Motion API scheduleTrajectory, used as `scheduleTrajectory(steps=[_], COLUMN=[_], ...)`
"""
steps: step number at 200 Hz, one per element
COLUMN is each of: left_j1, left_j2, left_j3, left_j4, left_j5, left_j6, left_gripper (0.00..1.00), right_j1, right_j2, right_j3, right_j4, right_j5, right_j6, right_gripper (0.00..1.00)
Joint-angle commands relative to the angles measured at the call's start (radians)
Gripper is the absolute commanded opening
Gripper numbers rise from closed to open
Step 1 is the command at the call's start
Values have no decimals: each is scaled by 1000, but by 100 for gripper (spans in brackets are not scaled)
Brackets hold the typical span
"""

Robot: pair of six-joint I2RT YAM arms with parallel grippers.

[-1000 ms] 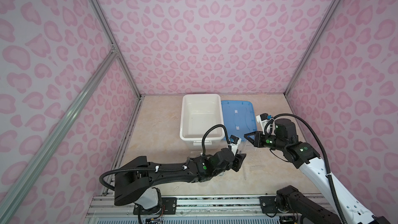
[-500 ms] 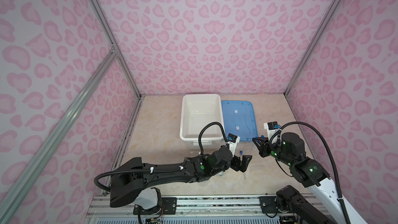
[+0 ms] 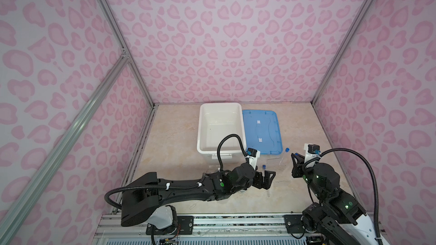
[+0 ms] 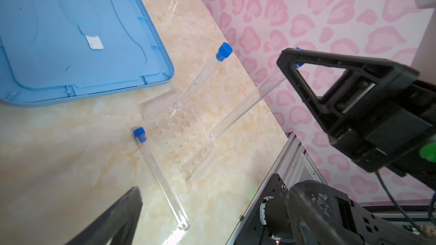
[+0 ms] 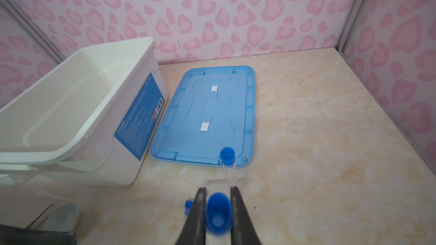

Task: Organize the chemistry lab equipment
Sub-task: 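Lower the held tube into the clear rack with the right gripper and release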

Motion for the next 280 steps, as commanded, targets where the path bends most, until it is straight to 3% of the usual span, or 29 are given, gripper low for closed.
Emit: scheduleTrajectory(steps=[1,106,280], left_j1=[0,0,4], left_j2=[9,64,80], left_j3=[11,46,52], left_j4=[20,7,1], left_j5=[-2,27,13], left_j6=[-14,-16,-14], left_gripper=[97,97,97], right_j1=[1,1,1], right_j2=[-25,-37,45], right_j3=[-31,-180,-303], right_j4=[58,268,406], right_j5=[98,155,152], right_j6=[9,-30,21], right_gripper=[13,13,13])
